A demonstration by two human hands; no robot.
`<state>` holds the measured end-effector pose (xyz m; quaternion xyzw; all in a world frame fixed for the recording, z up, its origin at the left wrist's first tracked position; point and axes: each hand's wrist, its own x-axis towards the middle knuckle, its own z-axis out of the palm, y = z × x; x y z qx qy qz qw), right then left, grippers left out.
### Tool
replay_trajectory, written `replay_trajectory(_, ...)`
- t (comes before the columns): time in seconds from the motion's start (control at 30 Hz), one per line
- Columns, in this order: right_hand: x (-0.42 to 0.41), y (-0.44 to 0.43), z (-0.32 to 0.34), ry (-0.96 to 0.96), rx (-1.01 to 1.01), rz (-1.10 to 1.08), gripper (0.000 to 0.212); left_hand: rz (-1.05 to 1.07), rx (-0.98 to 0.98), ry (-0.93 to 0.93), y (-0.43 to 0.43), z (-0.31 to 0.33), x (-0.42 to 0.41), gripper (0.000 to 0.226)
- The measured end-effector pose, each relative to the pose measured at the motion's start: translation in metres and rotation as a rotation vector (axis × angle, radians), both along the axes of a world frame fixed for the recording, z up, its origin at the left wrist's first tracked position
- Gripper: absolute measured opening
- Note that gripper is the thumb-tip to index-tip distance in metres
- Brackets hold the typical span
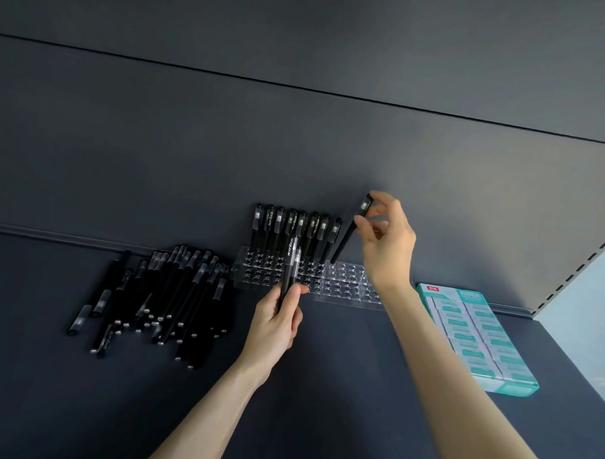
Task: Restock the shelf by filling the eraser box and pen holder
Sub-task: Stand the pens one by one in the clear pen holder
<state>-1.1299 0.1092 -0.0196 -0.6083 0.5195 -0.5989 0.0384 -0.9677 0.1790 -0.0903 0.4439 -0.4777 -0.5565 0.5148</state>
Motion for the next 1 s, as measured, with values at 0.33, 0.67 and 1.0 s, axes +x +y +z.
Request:
replay_trajectory(0.33,0.003,-0.001,-0.023,0.121,0.063,-0.007,0.031,-0.005,-0.008,0.027,-0.001,0.002,-0.001,0.020)
replay_trajectory(0.67,0.004,-0.003,-0.027,0.153,0.161,-0.019,0.031,-0.010,-0.016,0.002,0.001,0.004,-0.002,0.021)
replay_trajectory(1.0,0.017,0.048,-0.026,-0.263,0.333,0.261,0.020,-0.143,-0.009,-0.018,0.006,0.007,-0.003,0.019)
